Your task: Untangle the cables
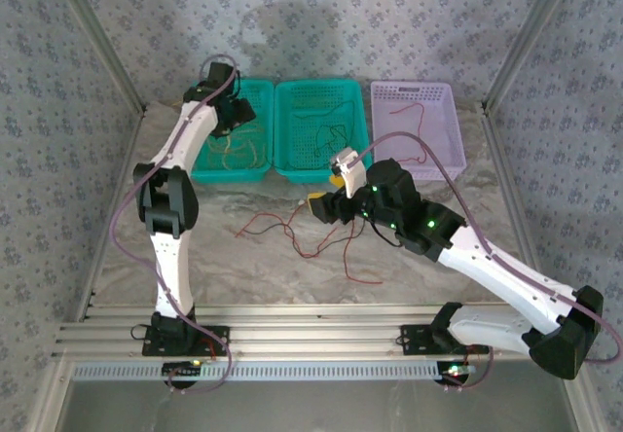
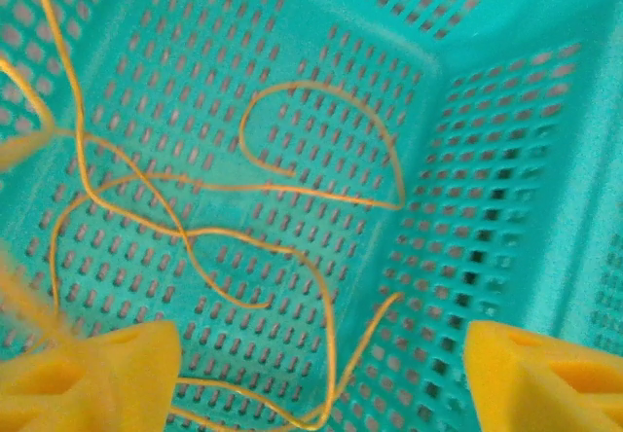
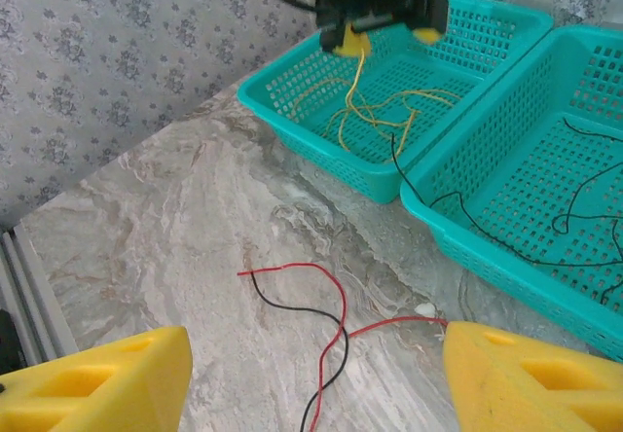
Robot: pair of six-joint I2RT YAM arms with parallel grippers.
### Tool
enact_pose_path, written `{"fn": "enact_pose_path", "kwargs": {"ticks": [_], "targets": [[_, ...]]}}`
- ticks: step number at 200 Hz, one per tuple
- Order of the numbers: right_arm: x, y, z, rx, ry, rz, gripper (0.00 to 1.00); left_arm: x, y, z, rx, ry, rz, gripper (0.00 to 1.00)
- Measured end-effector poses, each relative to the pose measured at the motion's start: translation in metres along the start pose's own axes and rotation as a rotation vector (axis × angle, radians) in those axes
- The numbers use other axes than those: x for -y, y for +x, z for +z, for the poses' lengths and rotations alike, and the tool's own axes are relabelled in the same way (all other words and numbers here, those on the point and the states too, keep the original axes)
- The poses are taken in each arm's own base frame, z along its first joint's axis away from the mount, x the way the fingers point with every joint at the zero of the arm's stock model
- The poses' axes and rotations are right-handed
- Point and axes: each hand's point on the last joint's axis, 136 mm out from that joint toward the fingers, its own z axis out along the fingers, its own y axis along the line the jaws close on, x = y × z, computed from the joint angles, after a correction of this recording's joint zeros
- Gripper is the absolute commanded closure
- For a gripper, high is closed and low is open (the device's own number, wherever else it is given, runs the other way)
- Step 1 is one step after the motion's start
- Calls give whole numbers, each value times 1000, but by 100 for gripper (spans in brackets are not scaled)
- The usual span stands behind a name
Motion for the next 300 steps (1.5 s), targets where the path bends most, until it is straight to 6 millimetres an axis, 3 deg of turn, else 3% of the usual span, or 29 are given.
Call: {"fn": "enact_pose_path", "kwargs": {"ticks": [27,85,104,130,154,181,217,253,300], "targets": [[4,4,0,-16,24,1,29,8,-13,-21,34,16,45,3],[18,21,4,-86,84,35,29,12,-8,-54,13,-9,127,0],[35,29,8,-115,127,81,29,11,2,-67,3,-8,149,0],[75,55,23,-203,222,191,30,21,19,-96,5,20,190,0],[112,95,41,-326,311,300,30,38,48,-126,12,80,243,0],[128,131,49,-421,365,375,30,36,95,-144,-25,122,289,0],[147,159,58,-482,428,441,31,16,149,-132,-97,108,317,0],[170,176,69,-499,510,468,34,7,200,-127,-139,130,371,0],[188,194,89,-520,572,474,45,-5,236,-129,-122,195,397,0]]}}
